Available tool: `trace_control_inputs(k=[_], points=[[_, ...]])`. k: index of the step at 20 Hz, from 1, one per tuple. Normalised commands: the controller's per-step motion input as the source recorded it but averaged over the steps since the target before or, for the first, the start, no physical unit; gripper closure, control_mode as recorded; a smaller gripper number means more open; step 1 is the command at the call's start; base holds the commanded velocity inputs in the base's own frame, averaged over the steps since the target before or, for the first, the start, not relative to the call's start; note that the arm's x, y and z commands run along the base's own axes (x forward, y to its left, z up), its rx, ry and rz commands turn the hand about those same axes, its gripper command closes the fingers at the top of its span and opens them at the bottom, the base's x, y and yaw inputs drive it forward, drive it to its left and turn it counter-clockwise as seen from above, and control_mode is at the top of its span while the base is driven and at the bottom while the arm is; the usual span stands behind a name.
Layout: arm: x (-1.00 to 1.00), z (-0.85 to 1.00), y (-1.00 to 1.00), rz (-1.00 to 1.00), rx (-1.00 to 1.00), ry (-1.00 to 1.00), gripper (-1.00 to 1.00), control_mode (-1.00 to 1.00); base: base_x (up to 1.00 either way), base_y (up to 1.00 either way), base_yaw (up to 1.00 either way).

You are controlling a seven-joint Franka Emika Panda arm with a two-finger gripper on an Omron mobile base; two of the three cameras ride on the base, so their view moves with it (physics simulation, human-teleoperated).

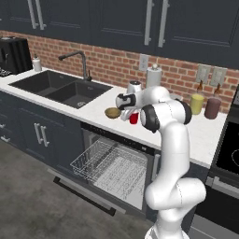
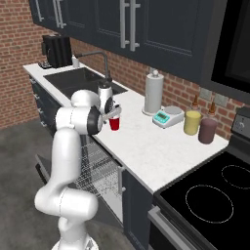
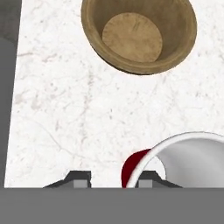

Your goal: Pick up the cup and bowl from the counter, place them in the dishwasher, and close the dishwasher door.

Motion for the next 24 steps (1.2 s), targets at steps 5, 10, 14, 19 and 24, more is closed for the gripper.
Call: trace_control_inputs(k=[5,10,14,19,24], points=[[-0.06,0.0,0.18,0.0,0.0,0.15,1.0,-1.0,0.0,0.0,0.0],[-0.53,0.08,0.69,-0.08,-0.03,0.13,1.0,-1.0,0.0,0.0,0.0],[-1.0,0.29,0.97,-0.13,-0.02,0.03,1.0,-1.0,0.0,0.0,0.0],[-1.0,0.05,0.96,-0.05,-0.07,0.0,1.0,-1.0,0.0,0.0,0.0],[-1.0,-0.13,0.9,0.01,-0.17,-0.03,1.0,-1.0,0.0,0.0,0.0]])
